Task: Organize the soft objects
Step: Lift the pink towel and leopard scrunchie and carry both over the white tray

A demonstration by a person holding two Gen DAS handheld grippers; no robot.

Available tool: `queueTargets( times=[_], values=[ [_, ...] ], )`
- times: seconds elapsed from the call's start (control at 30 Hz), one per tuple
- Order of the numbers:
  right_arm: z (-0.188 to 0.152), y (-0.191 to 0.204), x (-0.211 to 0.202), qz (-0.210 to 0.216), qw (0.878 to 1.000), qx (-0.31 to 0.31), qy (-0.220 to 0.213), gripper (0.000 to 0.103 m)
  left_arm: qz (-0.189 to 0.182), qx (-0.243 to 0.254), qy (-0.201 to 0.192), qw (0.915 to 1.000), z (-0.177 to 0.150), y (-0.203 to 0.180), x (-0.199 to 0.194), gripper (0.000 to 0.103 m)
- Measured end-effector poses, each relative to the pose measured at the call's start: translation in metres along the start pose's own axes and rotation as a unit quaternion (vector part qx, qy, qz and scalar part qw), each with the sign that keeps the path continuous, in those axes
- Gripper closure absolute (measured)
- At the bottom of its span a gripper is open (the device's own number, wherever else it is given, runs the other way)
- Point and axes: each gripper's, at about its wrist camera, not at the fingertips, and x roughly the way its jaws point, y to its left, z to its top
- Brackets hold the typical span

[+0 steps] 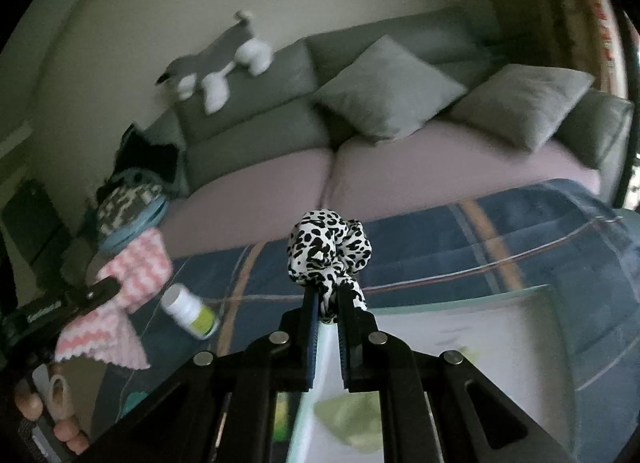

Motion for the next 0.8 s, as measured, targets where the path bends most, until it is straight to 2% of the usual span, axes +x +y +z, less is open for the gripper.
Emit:
queueTargets(
  times=[0.2,0.43,0.6,0.8],
  values=[
    [0.009,-0.042,-0.027,-0.058,0.997,0.03,-0.027,0.094,-0.031,0.037,0.011,0.9988,-0.006,-0.036,0.009,0.085],
    [0.013,-0.083,-0.05,-0.113,0.991,0.064,-0.044,0.094,-0.069,0.083,0.035,0.9936,-0.021,-0.083,0.022,0.085],
    [0.013,-0.104,-0.067,-0.142,0.985,0.082,-0.054,0.094,-0.088,0.112,0.053,0.9884,-0.035,-0.113,0.032,0.085],
    [0.009,-0.131,-0.068,-0.165,0.979,0.11,-0.044,0.094,-0.1,0.144,0.087,0.9806,-0.053,-0.139,0.05,0.085]
  ],
)
